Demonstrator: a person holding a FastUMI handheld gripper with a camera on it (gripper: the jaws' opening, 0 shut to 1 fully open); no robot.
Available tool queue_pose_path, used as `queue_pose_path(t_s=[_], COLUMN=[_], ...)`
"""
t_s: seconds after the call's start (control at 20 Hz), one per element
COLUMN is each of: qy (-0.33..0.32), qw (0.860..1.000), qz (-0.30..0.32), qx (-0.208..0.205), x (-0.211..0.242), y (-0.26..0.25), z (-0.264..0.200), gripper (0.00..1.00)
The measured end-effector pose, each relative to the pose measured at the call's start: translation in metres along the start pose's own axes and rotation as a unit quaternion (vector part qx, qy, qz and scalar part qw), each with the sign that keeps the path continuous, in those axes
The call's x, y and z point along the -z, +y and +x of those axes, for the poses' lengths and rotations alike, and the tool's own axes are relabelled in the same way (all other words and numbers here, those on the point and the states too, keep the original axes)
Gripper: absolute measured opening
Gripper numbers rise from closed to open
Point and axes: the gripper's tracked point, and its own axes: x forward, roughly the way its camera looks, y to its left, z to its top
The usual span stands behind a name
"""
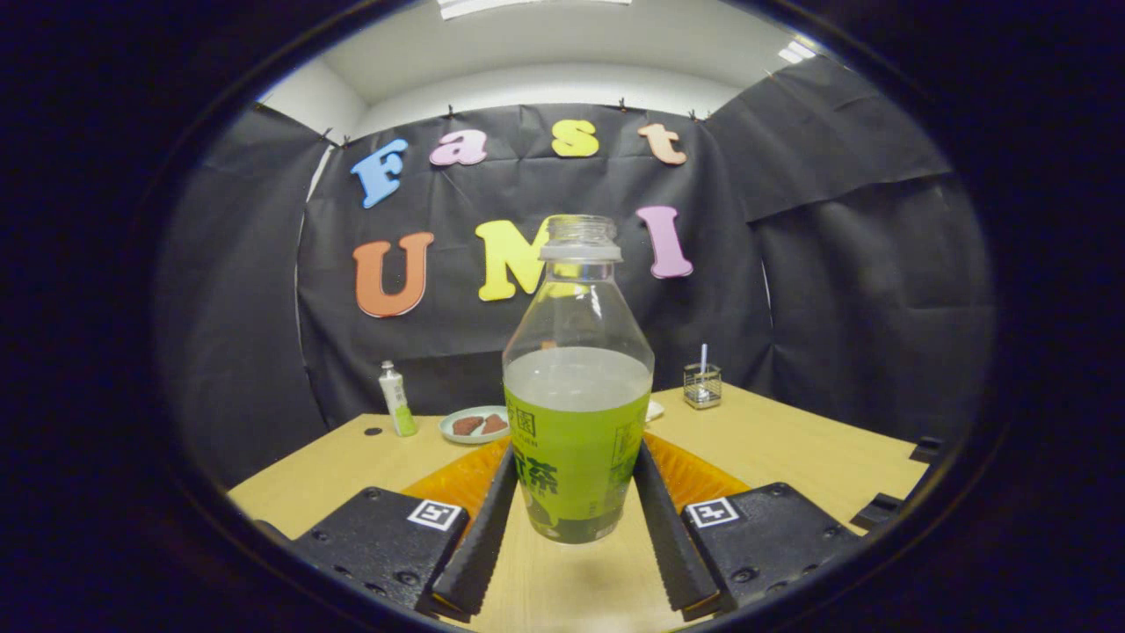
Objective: Take the bottle from table, then pour the juice into the cup, finally place the bottle on the coaster
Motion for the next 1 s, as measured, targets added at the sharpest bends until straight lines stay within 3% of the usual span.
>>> queue_pose_path(t_s=[0.3, 0.6, 1.0], qy=[0.024, 0.069, 0.122], qw=[0.999, 0.996, 0.99], qz=[-0.044, -0.063, -0.067], qx=[0.011, -0.003, -0.009], x=[0.005, 0.032, 0.08], y=[0.006, 0.006, -0.005], z=[0.064, 0.12, 0.153], gripper=[0.79, 0.79, 0.79])
